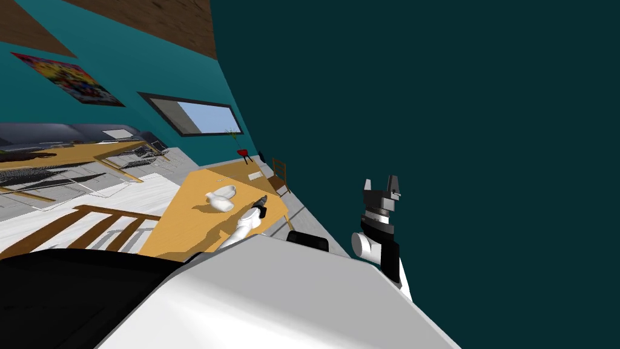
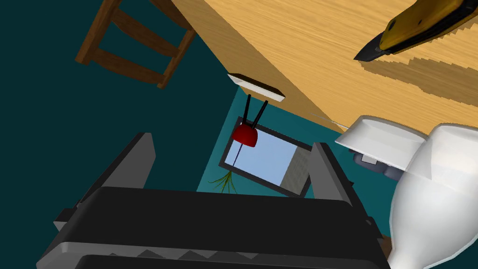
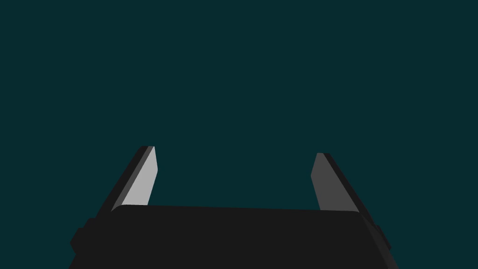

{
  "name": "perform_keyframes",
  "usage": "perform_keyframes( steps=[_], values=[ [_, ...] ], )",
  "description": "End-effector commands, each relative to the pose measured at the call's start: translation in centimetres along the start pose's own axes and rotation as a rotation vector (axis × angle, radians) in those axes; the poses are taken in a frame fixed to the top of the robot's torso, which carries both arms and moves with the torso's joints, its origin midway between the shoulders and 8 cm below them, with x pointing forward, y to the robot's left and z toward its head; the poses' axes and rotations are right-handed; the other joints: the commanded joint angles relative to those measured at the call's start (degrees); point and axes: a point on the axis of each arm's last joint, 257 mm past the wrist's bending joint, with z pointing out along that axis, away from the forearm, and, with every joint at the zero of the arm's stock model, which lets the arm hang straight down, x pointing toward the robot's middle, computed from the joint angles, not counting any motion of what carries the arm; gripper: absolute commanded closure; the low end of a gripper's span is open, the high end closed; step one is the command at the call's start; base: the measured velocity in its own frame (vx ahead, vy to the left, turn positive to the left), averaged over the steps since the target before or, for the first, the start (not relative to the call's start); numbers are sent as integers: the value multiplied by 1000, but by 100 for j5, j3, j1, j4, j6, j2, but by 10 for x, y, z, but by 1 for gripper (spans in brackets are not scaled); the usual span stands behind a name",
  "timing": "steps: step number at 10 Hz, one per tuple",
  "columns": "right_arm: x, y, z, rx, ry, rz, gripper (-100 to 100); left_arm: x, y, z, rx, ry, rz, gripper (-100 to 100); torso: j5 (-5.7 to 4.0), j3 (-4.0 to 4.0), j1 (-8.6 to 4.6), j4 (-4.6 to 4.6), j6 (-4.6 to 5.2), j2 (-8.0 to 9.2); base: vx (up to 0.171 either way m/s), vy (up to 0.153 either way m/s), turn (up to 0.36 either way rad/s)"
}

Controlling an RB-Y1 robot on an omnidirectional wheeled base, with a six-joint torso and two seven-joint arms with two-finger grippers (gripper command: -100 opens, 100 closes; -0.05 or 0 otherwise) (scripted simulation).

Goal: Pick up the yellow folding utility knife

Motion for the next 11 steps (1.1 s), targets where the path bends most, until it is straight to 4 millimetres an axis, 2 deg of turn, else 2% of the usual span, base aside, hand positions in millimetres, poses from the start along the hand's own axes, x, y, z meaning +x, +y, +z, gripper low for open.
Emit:
perform_keyframes(
  steps=[1,2,5,6,8,9,11],
  values=[
    [0,0,0,0,0,0,0,0,6,-3,-14,2,3,-100,0,0,0,0,0,0,3,10,13],
    [0,0,0,0,0,0,0,0,6,-3,-14,2,3,-100,-1,2,-4,1,-1,3,-1,1,11],
    [0,0,0,0,0,0,0,22,59,-6,-137,21,50,-100,-1,1,-1,0,2,0,17,20,-143],
    [0,0,0,0,0,0,0,26,64,-7,-146,27,52,-100,0,-1,3,0,1,-3,17,27,-51],
    [0,0,0,0,0,0,0,40,96,-13,-218,43,85,-100,0,0,-1,0,1,0,14,22,-111],
    [0,0,0,0,0,0,0,40,96,-13,-218,43,85,-100,0,0,1,0,0,0,13,23,-53],
    [0,0,0,0,0,0,0,58,144,-27,-321,66,139,-100,0,0,0,1,3,-1,18,28,-184]
  ],
)
